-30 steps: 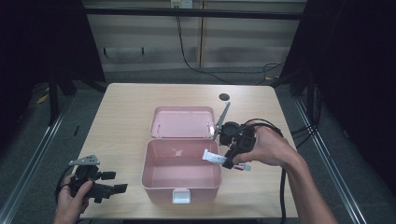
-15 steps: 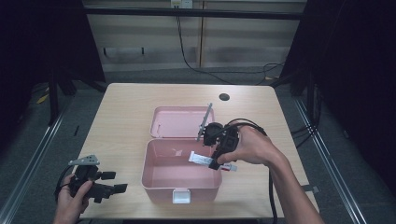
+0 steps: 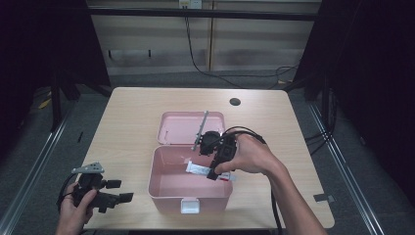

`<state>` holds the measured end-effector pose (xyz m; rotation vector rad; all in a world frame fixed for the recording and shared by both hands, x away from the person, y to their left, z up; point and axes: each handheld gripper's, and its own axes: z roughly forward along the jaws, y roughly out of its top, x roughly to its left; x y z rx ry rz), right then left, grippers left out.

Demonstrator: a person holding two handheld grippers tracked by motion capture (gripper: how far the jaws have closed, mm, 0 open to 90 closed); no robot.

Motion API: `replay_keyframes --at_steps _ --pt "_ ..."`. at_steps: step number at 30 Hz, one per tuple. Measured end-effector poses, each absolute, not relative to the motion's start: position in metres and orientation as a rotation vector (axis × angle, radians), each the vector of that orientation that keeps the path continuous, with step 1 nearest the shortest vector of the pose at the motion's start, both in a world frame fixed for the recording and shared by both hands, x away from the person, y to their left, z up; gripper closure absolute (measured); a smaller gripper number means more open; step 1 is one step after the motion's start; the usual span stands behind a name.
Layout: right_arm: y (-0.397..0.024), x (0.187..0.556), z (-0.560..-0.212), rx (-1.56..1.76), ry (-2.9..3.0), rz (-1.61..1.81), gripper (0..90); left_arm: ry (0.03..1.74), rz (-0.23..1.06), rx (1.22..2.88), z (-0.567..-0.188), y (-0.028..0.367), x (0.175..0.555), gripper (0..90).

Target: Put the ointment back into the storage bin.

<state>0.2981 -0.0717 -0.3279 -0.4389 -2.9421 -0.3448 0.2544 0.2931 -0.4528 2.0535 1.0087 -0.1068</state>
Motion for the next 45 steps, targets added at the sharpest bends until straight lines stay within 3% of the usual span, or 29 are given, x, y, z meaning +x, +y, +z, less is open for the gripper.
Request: replay_keyframes --at_steps 45 --pt "-0.014 0.292 -0.387 -0.230 -2.892 -0.299 71.8 1.004 -0.103 2.066 -0.453 0.293 0.255 16.5"
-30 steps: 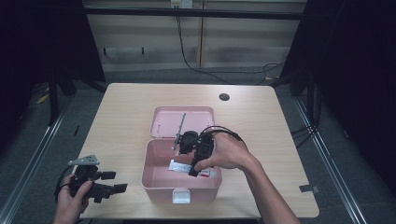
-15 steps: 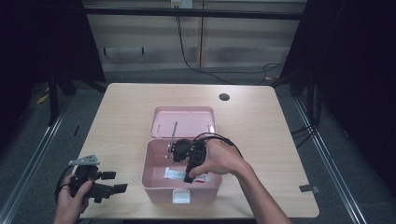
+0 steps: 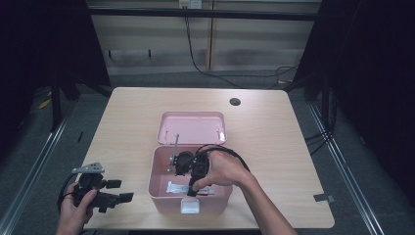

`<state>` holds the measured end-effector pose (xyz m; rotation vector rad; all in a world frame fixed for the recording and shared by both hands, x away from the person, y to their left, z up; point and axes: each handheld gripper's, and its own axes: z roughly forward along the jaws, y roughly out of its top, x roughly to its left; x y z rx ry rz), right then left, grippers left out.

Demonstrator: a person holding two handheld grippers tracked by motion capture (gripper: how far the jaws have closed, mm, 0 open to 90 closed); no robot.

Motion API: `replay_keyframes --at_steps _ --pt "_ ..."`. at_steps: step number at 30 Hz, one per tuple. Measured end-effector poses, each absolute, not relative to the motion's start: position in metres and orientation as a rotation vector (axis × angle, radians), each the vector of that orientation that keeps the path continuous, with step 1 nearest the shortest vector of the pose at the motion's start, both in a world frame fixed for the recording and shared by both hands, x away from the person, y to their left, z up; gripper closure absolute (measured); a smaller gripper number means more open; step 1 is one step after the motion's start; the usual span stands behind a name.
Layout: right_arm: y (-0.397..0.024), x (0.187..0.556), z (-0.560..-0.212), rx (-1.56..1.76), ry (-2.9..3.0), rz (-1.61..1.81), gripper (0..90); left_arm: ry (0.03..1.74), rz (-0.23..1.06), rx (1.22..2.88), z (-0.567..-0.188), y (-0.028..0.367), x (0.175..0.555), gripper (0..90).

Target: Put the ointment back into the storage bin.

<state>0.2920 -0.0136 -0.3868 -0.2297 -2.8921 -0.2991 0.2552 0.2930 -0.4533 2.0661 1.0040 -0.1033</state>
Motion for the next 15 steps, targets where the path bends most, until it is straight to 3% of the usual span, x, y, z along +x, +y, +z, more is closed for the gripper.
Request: replay_keyframes --at_steps 15 --pt "-0.001 0.292 -0.407 -0.168 -2.853 -0.282 71.7 1.005 -0.106 2.066 -0.454 0.293 0.255 16.5"
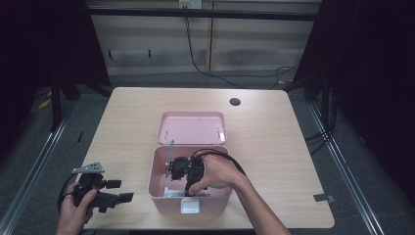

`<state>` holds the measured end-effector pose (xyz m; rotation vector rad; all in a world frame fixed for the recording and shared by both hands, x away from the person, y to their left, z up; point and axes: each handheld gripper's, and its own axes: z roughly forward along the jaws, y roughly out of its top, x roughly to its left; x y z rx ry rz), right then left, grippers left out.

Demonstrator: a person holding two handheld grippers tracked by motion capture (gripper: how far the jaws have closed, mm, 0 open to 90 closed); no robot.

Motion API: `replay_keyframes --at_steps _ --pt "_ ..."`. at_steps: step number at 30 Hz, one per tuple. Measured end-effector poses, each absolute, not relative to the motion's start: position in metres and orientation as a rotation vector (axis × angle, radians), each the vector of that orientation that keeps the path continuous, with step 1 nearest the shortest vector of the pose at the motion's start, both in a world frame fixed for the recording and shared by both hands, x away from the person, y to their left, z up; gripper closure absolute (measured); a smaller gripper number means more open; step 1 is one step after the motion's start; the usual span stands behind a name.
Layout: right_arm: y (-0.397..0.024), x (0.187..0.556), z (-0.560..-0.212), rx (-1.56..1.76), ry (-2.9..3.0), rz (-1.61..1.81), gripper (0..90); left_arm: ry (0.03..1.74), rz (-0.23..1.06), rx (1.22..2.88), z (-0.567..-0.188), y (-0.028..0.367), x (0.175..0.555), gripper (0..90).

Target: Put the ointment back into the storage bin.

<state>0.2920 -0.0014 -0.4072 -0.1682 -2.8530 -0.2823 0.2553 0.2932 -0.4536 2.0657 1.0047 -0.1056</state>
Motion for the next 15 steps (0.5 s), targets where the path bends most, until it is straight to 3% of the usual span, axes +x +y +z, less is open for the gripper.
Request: replay_keyframes --at_steps 15 --pt "0.005 0.293 -0.421 -0.177 -2.827 -0.251 71.8 1.010 -0.102 2.061 -0.454 0.293 0.255 16.5"
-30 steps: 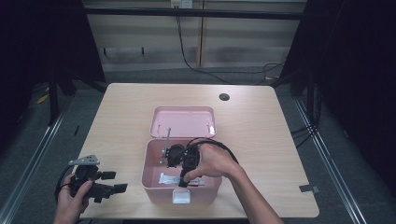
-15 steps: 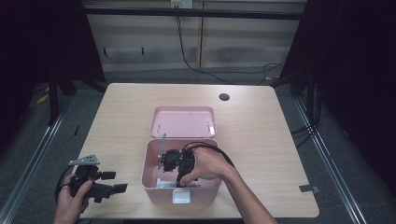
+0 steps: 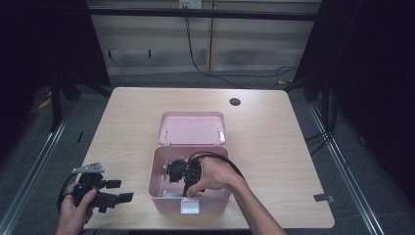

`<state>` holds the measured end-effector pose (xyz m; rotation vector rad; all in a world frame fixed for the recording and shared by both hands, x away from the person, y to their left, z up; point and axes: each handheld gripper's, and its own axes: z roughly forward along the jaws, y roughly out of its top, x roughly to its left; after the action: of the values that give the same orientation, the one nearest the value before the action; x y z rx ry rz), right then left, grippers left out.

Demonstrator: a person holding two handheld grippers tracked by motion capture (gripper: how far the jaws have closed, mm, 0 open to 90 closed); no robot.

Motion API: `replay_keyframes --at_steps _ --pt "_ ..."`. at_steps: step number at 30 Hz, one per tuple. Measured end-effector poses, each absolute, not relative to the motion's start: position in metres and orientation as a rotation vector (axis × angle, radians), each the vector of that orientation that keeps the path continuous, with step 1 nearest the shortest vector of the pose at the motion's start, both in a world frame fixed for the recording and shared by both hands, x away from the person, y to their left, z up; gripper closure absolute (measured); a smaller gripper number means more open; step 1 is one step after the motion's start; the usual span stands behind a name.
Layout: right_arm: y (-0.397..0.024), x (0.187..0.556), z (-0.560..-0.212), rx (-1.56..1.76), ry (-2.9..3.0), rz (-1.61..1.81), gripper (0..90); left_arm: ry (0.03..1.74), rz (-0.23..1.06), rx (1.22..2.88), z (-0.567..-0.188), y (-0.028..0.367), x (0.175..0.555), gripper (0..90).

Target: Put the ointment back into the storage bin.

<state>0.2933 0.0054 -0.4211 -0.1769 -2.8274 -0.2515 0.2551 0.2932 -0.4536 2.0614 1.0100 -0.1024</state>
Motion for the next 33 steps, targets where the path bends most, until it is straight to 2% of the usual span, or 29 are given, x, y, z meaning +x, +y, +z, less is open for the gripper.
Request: replay_keyframes --at_steps 33 --pt "0.005 0.296 -0.437 -0.176 -2.803 -0.259 71.5 1.005 -0.106 2.065 -0.453 0.293 0.255 16.5"
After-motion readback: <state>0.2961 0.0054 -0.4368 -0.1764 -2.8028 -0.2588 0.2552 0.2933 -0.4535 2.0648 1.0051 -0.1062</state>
